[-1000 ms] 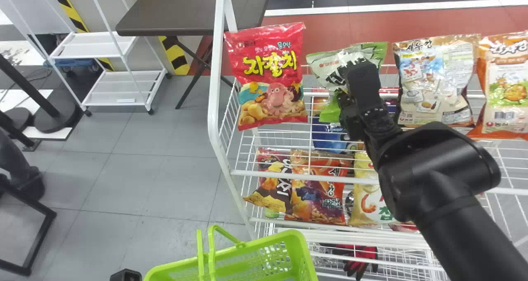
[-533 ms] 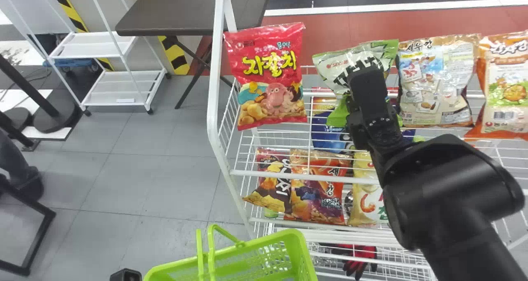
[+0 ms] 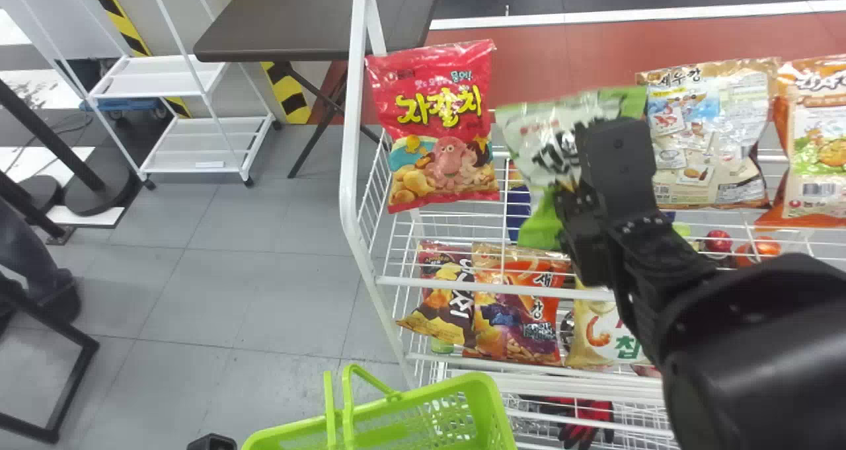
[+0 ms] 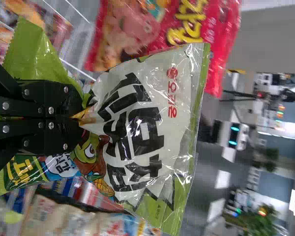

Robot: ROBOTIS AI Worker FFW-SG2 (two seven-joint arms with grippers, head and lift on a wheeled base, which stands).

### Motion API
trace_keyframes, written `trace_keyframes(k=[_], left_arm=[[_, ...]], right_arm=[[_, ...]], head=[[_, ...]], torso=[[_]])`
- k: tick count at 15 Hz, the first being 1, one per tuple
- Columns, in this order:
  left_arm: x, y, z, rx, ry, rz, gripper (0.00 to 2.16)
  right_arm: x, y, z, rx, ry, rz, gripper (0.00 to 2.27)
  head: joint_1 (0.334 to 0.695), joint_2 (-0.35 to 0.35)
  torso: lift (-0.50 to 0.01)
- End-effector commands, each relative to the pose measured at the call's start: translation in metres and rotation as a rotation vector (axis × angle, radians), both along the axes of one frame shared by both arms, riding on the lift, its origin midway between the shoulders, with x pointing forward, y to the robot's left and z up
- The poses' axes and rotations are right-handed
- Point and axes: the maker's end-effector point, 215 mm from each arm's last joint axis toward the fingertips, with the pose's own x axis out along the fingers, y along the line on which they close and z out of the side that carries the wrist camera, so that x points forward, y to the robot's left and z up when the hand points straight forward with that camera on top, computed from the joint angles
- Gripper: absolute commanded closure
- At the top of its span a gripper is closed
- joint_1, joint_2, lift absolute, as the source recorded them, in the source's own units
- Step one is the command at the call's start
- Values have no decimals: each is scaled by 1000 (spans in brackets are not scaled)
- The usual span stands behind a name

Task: Hold basket handle with left hand then pick Gkobukchip with right hand and place into basket

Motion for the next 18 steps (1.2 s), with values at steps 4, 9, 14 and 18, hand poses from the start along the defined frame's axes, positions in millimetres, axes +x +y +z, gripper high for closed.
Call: trace_keyframes(k=[4,9,14,18], left_arm=[[1,-1,-2,-3,3,-1,2152],[2,-4,-1,-7,1,-9,2152],[2,-4,3,-19,-1,-13,2152],[1,-5,4,-24,0,-13,2152]], right_arm=[[-107,17,-32,77,273,126,2250],[-184,54,-43,132,444,279,2250],[-222,117,-73,201,543,425,2250],[-230,146,-91,240,558,470,2054]], head=[[695,253],[695,350],[695,350],[695,350]], torso=[[0],[0],[0],[0]])
